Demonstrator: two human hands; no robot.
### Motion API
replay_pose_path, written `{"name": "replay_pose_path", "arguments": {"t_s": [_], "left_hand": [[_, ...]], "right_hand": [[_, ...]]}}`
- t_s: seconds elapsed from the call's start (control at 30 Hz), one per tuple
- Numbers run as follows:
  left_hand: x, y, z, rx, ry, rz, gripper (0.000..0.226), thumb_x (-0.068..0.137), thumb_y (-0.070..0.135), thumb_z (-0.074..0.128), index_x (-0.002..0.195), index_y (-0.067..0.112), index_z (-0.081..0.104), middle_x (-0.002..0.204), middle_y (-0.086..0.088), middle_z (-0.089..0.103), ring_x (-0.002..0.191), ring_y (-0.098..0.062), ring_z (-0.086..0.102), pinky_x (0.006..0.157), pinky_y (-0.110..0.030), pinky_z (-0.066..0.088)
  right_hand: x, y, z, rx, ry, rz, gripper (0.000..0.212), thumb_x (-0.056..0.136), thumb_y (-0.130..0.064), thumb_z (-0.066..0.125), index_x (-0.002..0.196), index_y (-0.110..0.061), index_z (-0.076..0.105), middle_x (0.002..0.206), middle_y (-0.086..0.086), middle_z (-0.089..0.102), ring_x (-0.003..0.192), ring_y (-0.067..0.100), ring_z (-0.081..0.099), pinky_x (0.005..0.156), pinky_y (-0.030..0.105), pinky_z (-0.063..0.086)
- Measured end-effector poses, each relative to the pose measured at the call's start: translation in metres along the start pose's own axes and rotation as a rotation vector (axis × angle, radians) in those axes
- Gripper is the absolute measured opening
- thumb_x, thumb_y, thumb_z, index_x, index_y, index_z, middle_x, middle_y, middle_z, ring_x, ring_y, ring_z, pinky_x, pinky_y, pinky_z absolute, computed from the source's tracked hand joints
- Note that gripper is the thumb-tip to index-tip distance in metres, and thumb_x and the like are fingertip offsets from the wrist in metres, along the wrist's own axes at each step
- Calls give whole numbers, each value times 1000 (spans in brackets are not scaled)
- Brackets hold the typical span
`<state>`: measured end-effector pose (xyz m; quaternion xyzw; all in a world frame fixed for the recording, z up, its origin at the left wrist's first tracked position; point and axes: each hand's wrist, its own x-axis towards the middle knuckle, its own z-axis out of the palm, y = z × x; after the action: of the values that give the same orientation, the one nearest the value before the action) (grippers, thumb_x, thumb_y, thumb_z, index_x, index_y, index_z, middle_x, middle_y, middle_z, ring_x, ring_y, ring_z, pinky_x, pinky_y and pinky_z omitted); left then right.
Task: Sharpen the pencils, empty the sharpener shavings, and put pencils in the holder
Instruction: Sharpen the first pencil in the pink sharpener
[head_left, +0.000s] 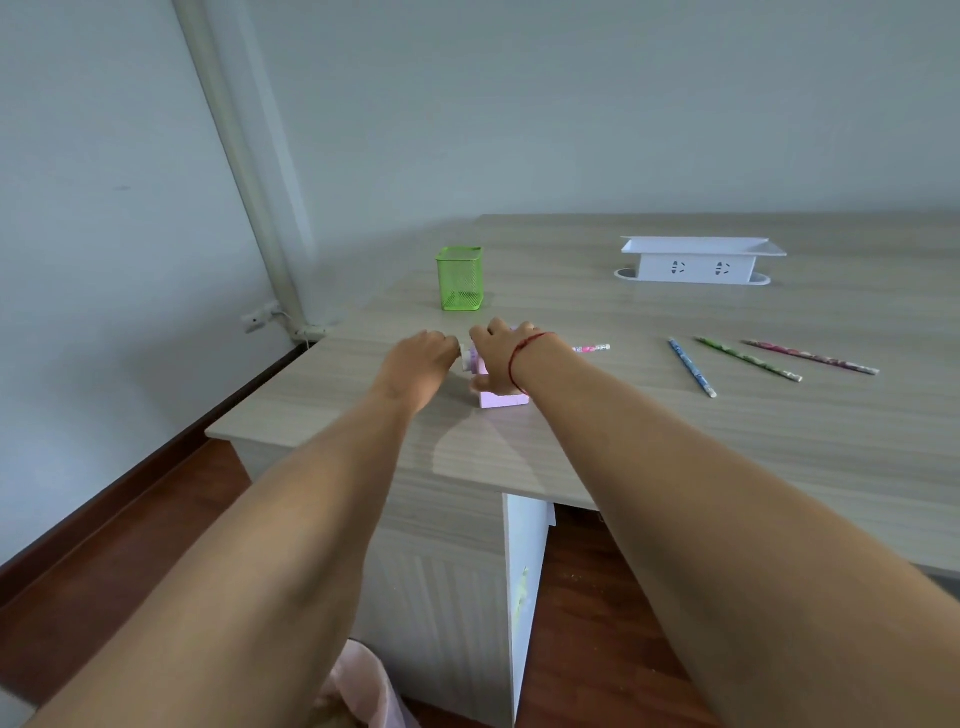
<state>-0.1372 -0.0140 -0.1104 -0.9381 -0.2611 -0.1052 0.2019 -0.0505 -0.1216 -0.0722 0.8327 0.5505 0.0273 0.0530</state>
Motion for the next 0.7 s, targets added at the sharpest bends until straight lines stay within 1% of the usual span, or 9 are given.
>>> {"name": "replay_pose_path", "arguments": {"t_s": [0.1, 0.2, 0.27, 0.33, 0.37, 0.43, 0.5, 0.57, 0.7], "left_hand": [[4, -10, -16, -63, 82, 43, 29, 91, -1, 40, 114, 6, 56, 110, -16, 59, 107, -35, 57, 79, -43, 45], [5, -12, -38, -80, 161, 119, 28, 98, 9, 35, 116, 7, 56, 111, -18, 60, 106, -37, 58, 74, -44, 46], [-3, -11, -40, -111, 181, 125, 26, 98, 14, 36, 114, 8, 56, 109, -18, 61, 102, -39, 59, 72, -45, 45], [-27, -9, -27, -191, 226, 115, 23, 96, 10, 41, 114, 7, 55, 105, -19, 61, 95, -41, 60, 71, -46, 46], [-39, -6, -21, -223, 226, 113, 27, 93, 6, 43, 117, 9, 54, 106, -18, 61, 94, -40, 61, 72, -46, 49], [-57, 4, -14, -220, 128, 102, 37, 92, 2, 42, 125, 14, 53, 113, -14, 61, 99, -35, 62, 79, -45, 50], [-62, 15, -10, -234, 5, 49, 31, 95, 5, 41, 121, 12, 55, 114, -14, 62, 103, -34, 61, 84, -41, 49], [-52, 21, -6, -235, -84, 23, 25, 98, 13, 40, 114, 8, 58, 113, -16, 63, 105, -34, 61, 85, -38, 46], [-26, 18, 6, -145, -242, -41, 32, 99, 21, 39, 117, 5, 60, 120, -19, 61, 112, -35, 59, 90, -34, 45]], "right_hand": [[-1, 2, -7, 38, -16, 1, 62, 91, -46, 53, 141, -15, 32, 144, 8, 37, 130, 35, 43, 104, 40, 37], [-3, 4, -9, 72, -36, 36, 67, 90, -49, 53, 143, -15, 30, 145, 8, 36, 132, 36, 42, 105, 42, 37], [1, 5, -5, 61, -35, 54, 68, 89, -52, 54, 142, -16, 31, 145, 9, 36, 131, 37, 43, 104, 43, 38], [4, 2, 0, 49, -4, 45, 67, 88, -51, 55, 140, -16, 34, 144, 10, 38, 131, 37, 43, 104, 43, 38], [4, 1, 0, 39, 12, 36, 65, 88, -50, 56, 139, -15, 35, 143, 11, 38, 130, 38, 43, 103, 44, 39], [0, 1, -3, 28, 24, 7, 62, 89, -47, 57, 137, -15, 38, 143, 12, 39, 128, 39, 45, 103, 44, 40], [-4, 1, -1, 37, 31, -20, 61, 90, -45, 55, 139, -13, 37, 144, 13, 38, 128, 39, 46, 102, 44, 40], [-5, 3, 2, 45, 52, -29, 64, 91, -45, 52, 143, -12, 32, 145, 13, 36, 128, 41, 44, 102, 44, 40], [1, 3, 7, 30, 60, -32, 68, 90, -48, 53, 143, -12, 31, 145, 13, 36, 129, 40, 44, 104, 45, 41]]}}
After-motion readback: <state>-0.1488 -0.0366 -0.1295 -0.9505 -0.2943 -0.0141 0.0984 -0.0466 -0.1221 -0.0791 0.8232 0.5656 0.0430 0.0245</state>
